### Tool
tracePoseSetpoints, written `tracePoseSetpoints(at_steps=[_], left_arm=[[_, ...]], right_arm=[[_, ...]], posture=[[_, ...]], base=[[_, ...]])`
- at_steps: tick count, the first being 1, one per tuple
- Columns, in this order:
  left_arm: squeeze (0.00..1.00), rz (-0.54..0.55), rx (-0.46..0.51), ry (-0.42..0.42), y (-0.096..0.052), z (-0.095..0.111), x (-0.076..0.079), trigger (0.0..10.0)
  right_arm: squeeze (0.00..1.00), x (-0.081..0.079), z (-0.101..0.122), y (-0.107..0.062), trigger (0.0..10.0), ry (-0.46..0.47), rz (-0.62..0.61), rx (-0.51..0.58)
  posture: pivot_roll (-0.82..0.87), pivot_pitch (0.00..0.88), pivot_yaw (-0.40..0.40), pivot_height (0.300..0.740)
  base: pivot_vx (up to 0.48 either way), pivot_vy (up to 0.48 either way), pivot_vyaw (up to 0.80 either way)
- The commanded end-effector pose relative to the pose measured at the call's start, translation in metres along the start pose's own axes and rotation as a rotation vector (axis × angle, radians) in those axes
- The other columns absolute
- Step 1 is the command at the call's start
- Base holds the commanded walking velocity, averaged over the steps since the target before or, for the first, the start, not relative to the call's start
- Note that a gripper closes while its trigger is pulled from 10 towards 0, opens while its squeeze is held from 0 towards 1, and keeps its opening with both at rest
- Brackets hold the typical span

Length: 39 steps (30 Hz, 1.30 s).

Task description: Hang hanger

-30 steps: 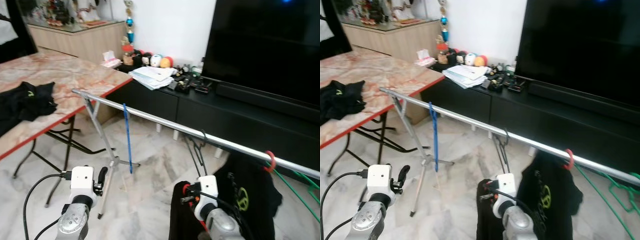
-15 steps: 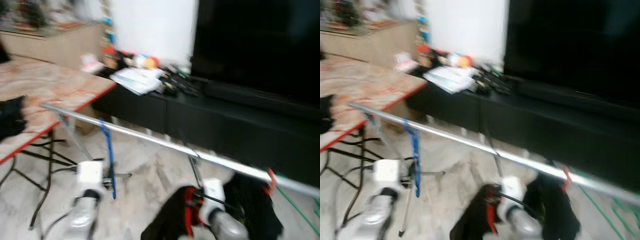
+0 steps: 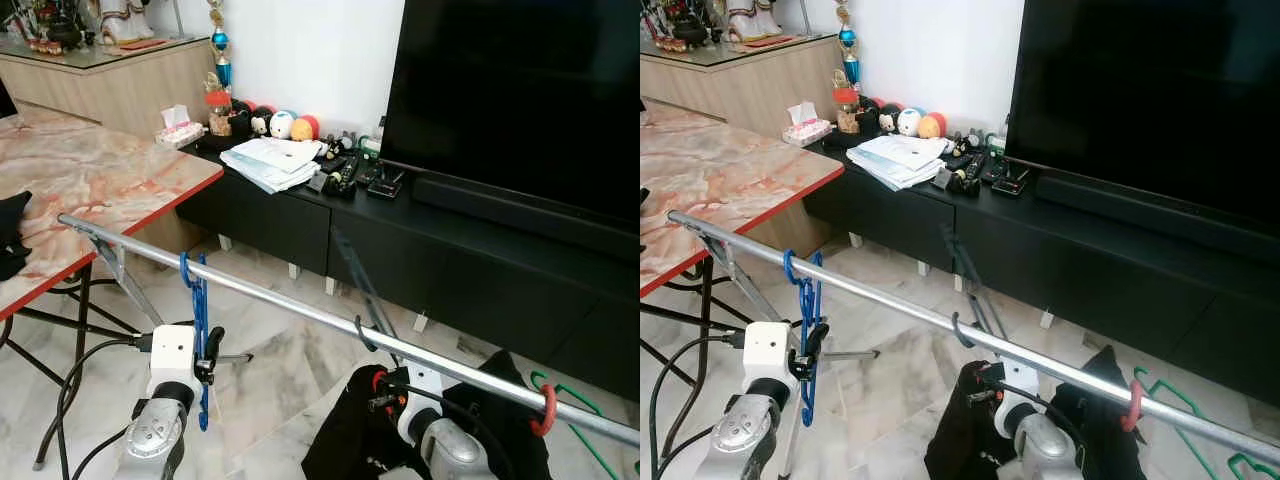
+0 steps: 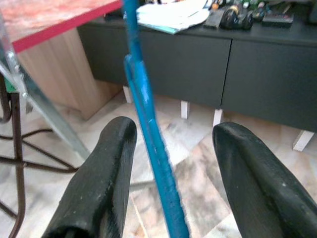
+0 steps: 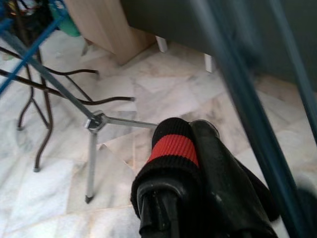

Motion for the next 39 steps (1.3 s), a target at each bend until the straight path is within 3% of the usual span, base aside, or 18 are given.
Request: tracePoseSetpoints(at_steps=[1,2,3,4,15,24,25,26,27,31,39], left_arm=[[0.00,0.010,-0.018,0.014,0.005,0.002,-0.003,10.0],[0.02,0.013,-0.039,0.013,0.007,0.001,-0.004,10.0],[0.55,0.015,-0.043,0.009,0.009,0.001,-0.005,10.0],[1.00,0.019,-0.043,0.007,0.010,0.002,-0.006,10.0],[1.00,0.074,-0.108,-0.021,0.037,0.012,-0.022,10.0],[1.00,-0.024,-0.168,-0.073,0.054,0.012,-0.016,10.0],[0.75,-0.040,-0.162,-0.078,0.056,0.015,-0.014,10.0],[0.31,-0.035,-0.163,-0.066,0.057,0.016,-0.014,10.0],[0.00,-0.028,-0.169,-0.049,0.058,0.017,-0.015,10.0],[0.00,-0.004,-0.194,-0.001,0.061,0.015,-0.018,10.0],[0.00,0.013,-0.238,-0.004,0.068,0.012,-0.011,10.0]], right_arm=[[0.00,-0.006,0.006,0.004,10.0,-0.016,0.023,0.018],[0.00,-0.006,0.006,0.004,10.0,-0.017,0.024,0.017],[0.00,-0.006,0.006,0.004,10.0,-0.017,0.025,0.016],[0.00,-0.007,0.006,0.004,10.0,-0.017,0.026,0.015],[0.00,-0.009,0.003,0.004,10.0,-0.031,0.040,0.002],[0.00,-0.009,0.002,0.002,10.0,-0.048,0.049,-0.003],[0.00,-0.009,0.002,0.002,10.0,-0.050,0.050,-0.002],[0.00,-0.009,0.002,0.002,10.0,-0.051,0.050,-0.003],[0.00,-0.009,0.002,0.002,10.0,-0.052,0.050,-0.003],[0.00,-0.008,0.002,0.001,10.0,-0.056,0.053,-0.005],[0.00,-0.008,0.000,-0.001,10.0,-0.065,0.060,-0.007]], posture=[[0.06,0.002,0.015,0.740],[0.06,0.004,0.014,0.740],[0.06,0.004,0.014,0.740],[0.06,0.005,0.014,0.740],[0.05,0.014,0.015,0.740],[0.04,0.024,0.008,0.740],[0.04,0.026,0.006,0.740],[0.04,0.027,0.006,0.740],[0.03,0.028,0.006,0.740],[0.03,0.035,0.005,0.740],[0.02,0.047,0.002,0.740]], base=[[0.000,0.000,0.00],[0.000,0.000,0.00],[0.000,0.000,0.00],[0.000,0.000,0.00],[0.000,0.000,0.00],[0.000,0.000,0.00],[0.000,0.000,0.00],[0.000,0.000,0.00],[0.000,0.000,0.00],[0.000,0.000,0.00],[0.000,0.000,0.00]])
Point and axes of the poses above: a point about 5 cm out from each wrist's last joint towards the gripper, its own y axis pointing out of the wrist towards the gripper, its own z axis along the axis of the wrist's last joint, x = y × z, the point moved 3 cm from there along y, pointing out of the wrist towards the gripper, and after that the axes turned 1 degree about y, right-handed, at the moved point
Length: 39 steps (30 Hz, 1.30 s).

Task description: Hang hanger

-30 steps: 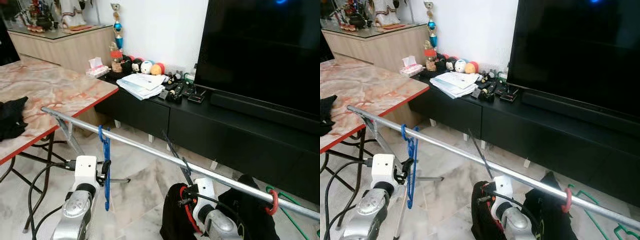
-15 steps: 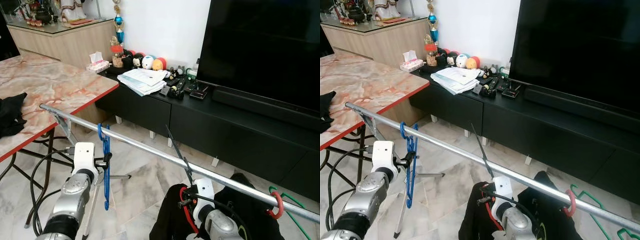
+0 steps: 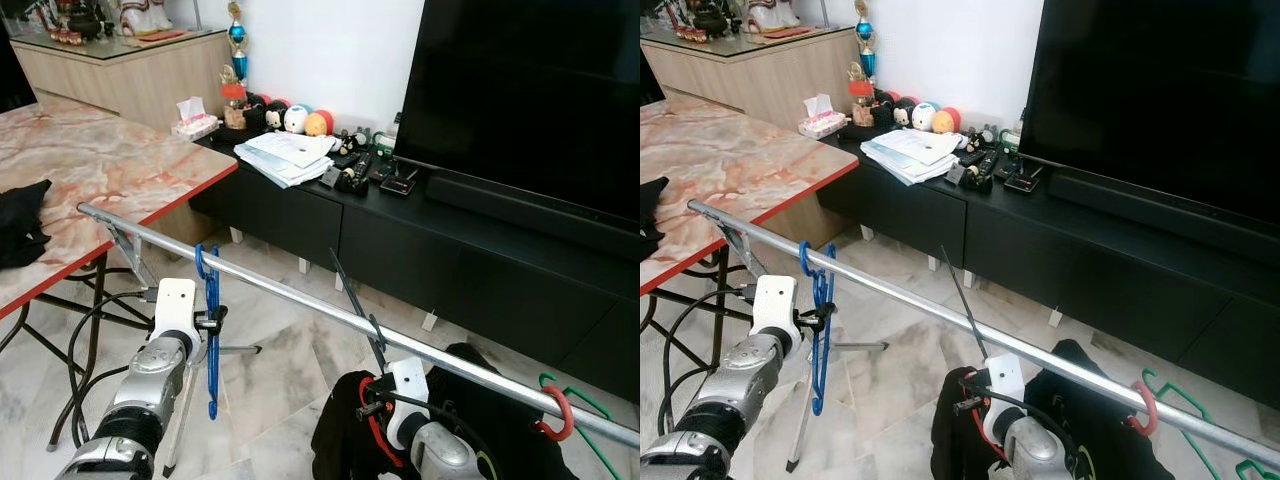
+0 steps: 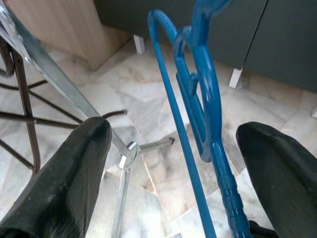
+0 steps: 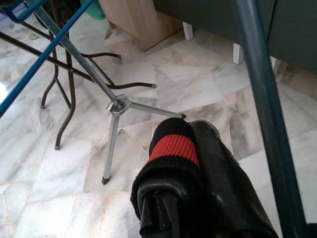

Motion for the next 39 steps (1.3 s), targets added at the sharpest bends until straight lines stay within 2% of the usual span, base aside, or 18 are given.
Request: tracePoseSetpoints(at_steps=[1,3,4,6,7,15,19,27,39], left_arm=[[0.00,0.006,-0.004,0.005,0.002,0.001,0.002,10.0],[0.00,0.011,-0.008,-0.006,0.004,0.003,0.004,10.0],[0.00,0.020,-0.006,-0.016,0.006,0.005,0.004,4.4],[0.00,0.025,-0.005,-0.020,0.006,0.006,0.004,4.4],[0.00,0.032,-0.007,-0.022,0.007,0.007,0.004,0.0],[0.00,0.038,-0.002,-0.034,0.010,0.013,0.005,0.0],[0.00,0.030,-0.042,-0.053,0.010,0.007,0.006,0.0],[0.00,0.027,-0.049,-0.052,0.010,0.006,0.007,0.0],[0.00,0.036,-0.029,-0.054,0.011,0.011,0.006,0.0]], right_arm=[[0.00,-0.001,0.005,0.000,10.0,-0.026,0.012,0.017],[0.00,-0.001,0.005,0.000,10.0,-0.030,0.013,0.018],[0.00,-0.001,0.005,-0.001,10.0,-0.033,0.014,0.020],[0.00,-0.001,0.005,-0.001,10.0,-0.034,0.014,0.021],[0.00,-0.001,0.005,-0.001,10.0,-0.035,0.014,0.022],[0.00,-0.002,0.005,-0.002,10.0,-0.041,0.014,0.022],[0.00,-0.003,0.005,-0.003,10.0,-0.045,0.018,0.022],[0.00,-0.003,0.005,-0.003,10.0,-0.049,0.018,0.022],[0.00,-0.004,0.005,-0.003,10.0,-0.053,0.018,0.018]], posture=[[0.02,0.048,0.002,0.740],[0.01,0.052,0.002,0.740],[0.01,0.054,0.002,0.740],[0.01,0.056,0.002,0.740],[0.01,0.057,0.002,0.740],[0.00,0.067,0.002,0.740],[0.00,0.071,0.002,0.740],[0.00,0.069,-0.001,0.740],[0.01,0.066,-0.003,0.740]], base=[[0.000,0.000,0.00],[0.000,0.000,0.00],[0.000,0.000,0.00],[0.000,0.000,0.00],[0.000,0.000,0.00],[0.000,0.000,0.00],[0.000,0.000,0.00],[0.000,0.000,0.00],[0.000,0.000,0.00]])
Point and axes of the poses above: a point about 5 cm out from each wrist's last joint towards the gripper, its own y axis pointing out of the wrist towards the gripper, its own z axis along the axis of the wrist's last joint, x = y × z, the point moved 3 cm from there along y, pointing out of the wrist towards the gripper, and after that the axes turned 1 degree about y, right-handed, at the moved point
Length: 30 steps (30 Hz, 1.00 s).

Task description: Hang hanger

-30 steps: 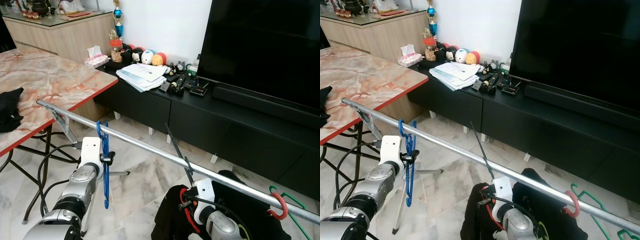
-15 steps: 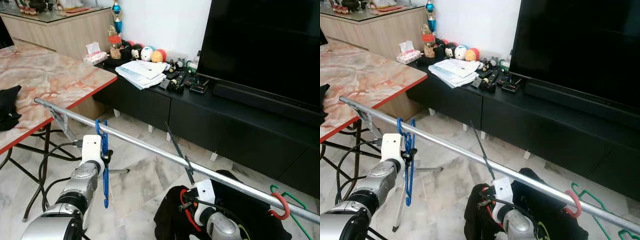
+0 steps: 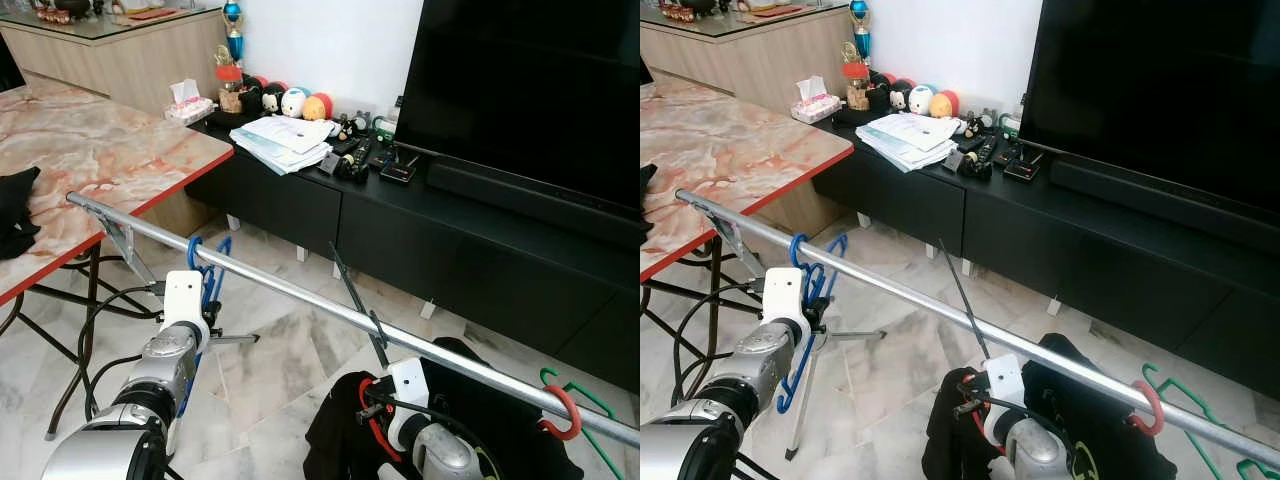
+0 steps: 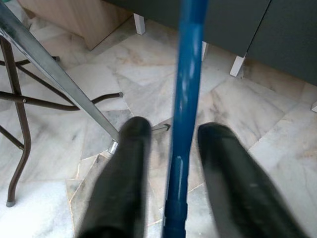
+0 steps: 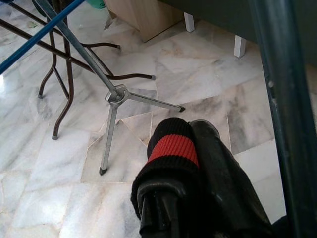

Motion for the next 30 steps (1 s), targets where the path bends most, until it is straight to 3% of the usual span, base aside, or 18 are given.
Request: tracePoseSetpoints(at_steps=[1,21,30], left_arm=[[0.00,0.009,0.012,0.000,0.001,0.005,-0.002,0.0],[0.00,0.001,0.004,0.027,-0.002,-0.006,-0.005,0.0],[0.00,-0.116,0.074,0.100,-0.006,-0.002,0.003,0.0]], right_arm=[[0.00,-0.002,0.004,0.000,10.0,-0.012,0.004,0.016],[0.00,-0.003,0.005,0.002,10.0,-0.020,0.005,0.014],[0.00,-0.001,0.006,0.003,10.0,-0.025,-0.005,0.012]], posture=[[0.01,0.066,-0.003,0.740],[0.01,0.053,-0.006,0.740],[0.02,0.049,-0.010,0.740]], base=[[0.000,0.000,0.00],[0.000,0.000,0.00],[0.000,0.000,0.00]])
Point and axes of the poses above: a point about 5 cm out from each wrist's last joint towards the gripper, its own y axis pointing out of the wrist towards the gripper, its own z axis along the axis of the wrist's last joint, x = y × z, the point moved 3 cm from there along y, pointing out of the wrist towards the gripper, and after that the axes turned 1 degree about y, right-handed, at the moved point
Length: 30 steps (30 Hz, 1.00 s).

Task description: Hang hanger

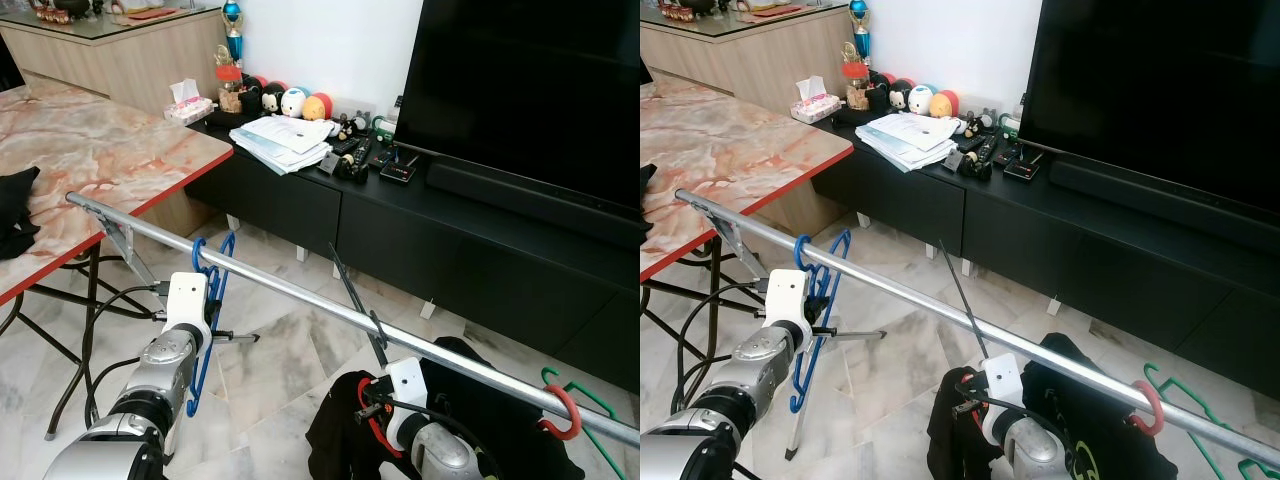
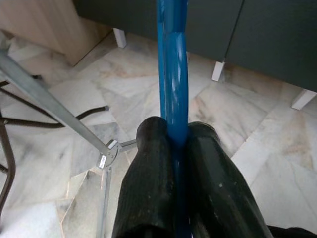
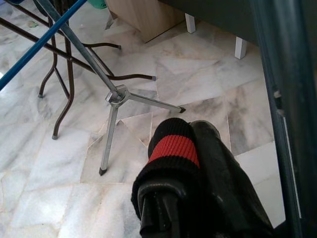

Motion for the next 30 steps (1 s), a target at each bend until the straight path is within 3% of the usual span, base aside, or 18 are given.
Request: tracePoseSetpoints(at_steps=[1,7,12,19,20,21,22,30], left_arm=[[0.00,-0.016,0.017,0.056,-0.002,0.001,-0.003,0.0],[0.00,-0.021,0.073,0.118,-0.010,0.001,-0.010,0.0],[0.00,-0.062,0.168,0.183,-0.024,0.005,-0.003,0.0],[0.00,-0.099,0.162,0.222,-0.038,-0.007,0.004,0.0],[0.00,-0.101,0.159,0.223,-0.039,-0.009,0.005,1.5],[0.00,-0.103,0.150,0.222,-0.042,-0.012,0.005,4.3],[0.00,-0.103,0.132,0.223,-0.047,-0.019,0.005,10.0],[0.00,-0.076,0.087,0.185,-0.067,-0.041,0.007,10.0]], right_arm=[[0.00,0.001,0.006,0.002,10.0,-0.016,-0.004,0.012],[0.00,0.001,0.006,0.002,10.0,-0.015,-0.007,0.015],[0.00,0.002,0.007,0.002,10.0,-0.018,-0.014,0.021],[0.00,0.003,0.008,0.002,10.0,-0.020,-0.020,0.023],[0.00,0.003,0.008,0.002,10.0,-0.020,-0.021,0.023],[0.00,0.004,0.008,0.002,10.0,-0.020,-0.022,0.023],[0.00,0.004,0.008,0.002,10.0,-0.021,-0.026,0.024],[0.00,0.011,0.006,0.001,10.0,-0.025,-0.073,0.007]], posture=[[0.02,0.049,-0.010,0.740],[0.02,0.048,-0.013,0.740],[0.03,0.049,-0.018,0.740],[0.03,0.048,-0.018,0.740],[0.03,0.048,-0.018,0.740],[0.03,0.048,-0.017,0.740],[0.03,0.048,-0.016,0.740],[0.03,0.046,-0.020,0.740]], base=[[0.000,0.000,0.00],[0.000,0.000,0.00],[0.000,0.000,0.00],[0.000,0.000,0.00],[0.000,0.000,0.00],[0.000,0.000,0.00],[0.000,0.000,0.00],[0.000,0.000,0.00]])
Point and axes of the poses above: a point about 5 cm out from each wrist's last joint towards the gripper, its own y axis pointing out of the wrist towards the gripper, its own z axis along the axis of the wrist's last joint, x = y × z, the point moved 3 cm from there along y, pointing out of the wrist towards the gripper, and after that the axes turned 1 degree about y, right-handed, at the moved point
